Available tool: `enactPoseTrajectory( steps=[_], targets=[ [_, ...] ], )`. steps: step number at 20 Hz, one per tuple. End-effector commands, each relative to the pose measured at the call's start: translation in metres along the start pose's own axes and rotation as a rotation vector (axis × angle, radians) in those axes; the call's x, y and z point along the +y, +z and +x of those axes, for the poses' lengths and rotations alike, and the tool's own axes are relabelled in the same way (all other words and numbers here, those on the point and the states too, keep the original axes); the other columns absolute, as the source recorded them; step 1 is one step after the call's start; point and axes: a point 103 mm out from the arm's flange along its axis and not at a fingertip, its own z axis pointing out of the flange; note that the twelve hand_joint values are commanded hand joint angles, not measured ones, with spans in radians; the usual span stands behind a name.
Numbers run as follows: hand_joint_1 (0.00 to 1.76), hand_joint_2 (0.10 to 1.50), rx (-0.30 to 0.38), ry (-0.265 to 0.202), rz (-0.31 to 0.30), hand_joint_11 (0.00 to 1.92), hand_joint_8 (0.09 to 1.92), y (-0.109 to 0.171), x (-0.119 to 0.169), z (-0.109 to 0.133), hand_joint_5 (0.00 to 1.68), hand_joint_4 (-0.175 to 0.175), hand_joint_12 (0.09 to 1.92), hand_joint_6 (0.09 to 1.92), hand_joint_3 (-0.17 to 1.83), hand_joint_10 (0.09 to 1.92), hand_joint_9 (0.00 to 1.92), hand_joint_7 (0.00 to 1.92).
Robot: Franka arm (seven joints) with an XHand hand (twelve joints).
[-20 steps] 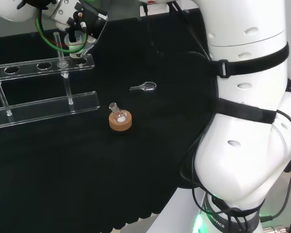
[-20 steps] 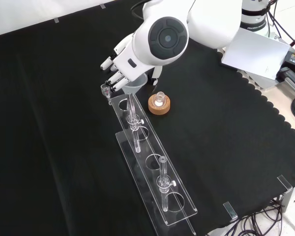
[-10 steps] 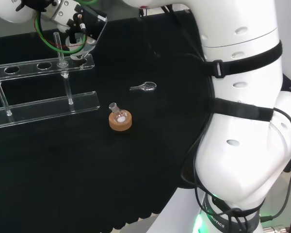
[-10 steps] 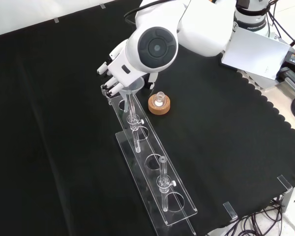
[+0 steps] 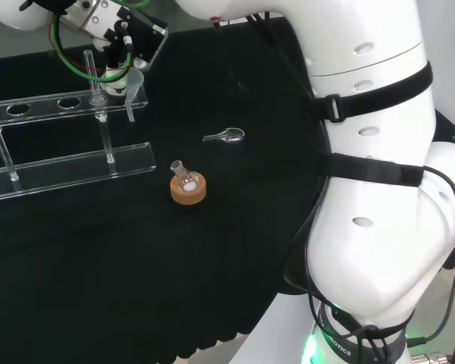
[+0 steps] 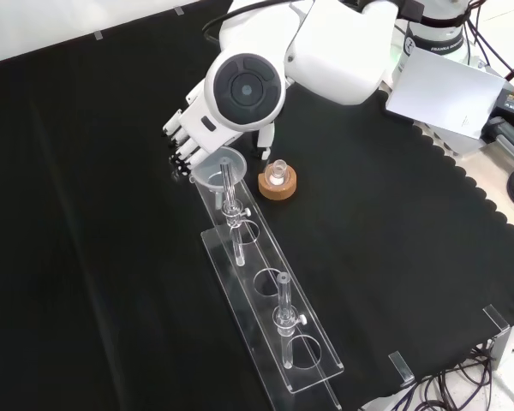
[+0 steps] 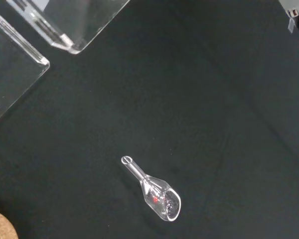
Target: Put the funnel back on the funnel stand.
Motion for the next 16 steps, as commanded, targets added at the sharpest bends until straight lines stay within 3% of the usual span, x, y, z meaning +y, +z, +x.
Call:
enactPoseTrajectory(
  steps=[1,8,16],
  targets=[
    [0.41,0.73,0.01,0.006,-0.001,0.55,0.76,0.0,-0.008,-0.003,0.3,-0.063,1.28,0.13,0.35,0.64,0.6,0.24],
    [0.4,0.73,0.077,0.041,-0.031,0.52,0.74,-0.005,-0.035,-0.025,0.3,-0.063,1.3,0.09,0.33,0.66,0.56,0.22],
    [0.4,0.73,0.251,0.091,-0.06,0.51,0.75,0.012,-0.084,-0.057,0.31,-0.063,1.3,0.09,0.32,0.67,0.56,0.24]
  ],
)
